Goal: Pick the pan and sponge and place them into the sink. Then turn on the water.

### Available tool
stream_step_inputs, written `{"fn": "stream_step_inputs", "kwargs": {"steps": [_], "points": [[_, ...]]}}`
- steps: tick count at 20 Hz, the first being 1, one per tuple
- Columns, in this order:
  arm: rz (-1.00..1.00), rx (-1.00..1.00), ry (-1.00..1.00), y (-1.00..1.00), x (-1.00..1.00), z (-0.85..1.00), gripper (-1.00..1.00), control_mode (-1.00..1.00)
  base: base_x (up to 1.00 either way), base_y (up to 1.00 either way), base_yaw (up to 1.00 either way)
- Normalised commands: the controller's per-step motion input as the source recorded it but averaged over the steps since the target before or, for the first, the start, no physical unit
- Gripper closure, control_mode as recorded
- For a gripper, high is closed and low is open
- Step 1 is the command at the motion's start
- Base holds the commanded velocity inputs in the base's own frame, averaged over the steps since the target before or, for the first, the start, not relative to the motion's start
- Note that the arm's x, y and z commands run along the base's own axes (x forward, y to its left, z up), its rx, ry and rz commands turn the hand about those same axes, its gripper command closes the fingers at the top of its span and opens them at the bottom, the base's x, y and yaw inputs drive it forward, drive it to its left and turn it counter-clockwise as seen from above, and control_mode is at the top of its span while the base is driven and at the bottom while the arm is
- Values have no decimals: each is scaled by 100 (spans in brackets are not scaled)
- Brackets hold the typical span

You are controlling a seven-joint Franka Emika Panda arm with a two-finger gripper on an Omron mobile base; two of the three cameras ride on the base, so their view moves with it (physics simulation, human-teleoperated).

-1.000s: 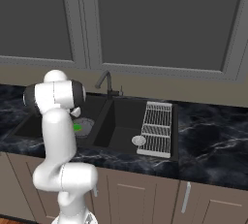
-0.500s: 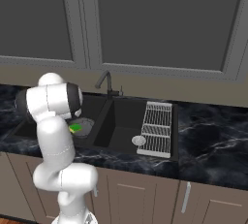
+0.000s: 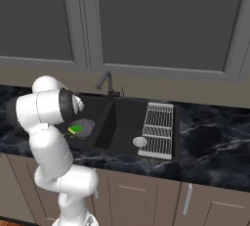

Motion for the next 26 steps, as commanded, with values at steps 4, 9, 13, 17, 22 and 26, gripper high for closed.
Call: {"fn": "stream_step_inputs", "kwargs": {"steps": [4, 9, 13, 17, 22, 26], "points": [[0, -9, -14, 1, -24, 37, -100, -100, 0, 0, 0], [0, -7, -19, -4, -39, 24, -100, -100, 0, 0, 0], [0, -6, -19, -12, -37, 28, -100, -100, 0, 0, 0], [0, -6, -20, -13, -33, 30, -100, -100, 0, 0, 0], [0, -6, -16, -9, -24, 37, -100, -100, 0, 0, 0], [0, -6, -10, -5, -15, 49, -100, -100, 0, 0, 0]]}}
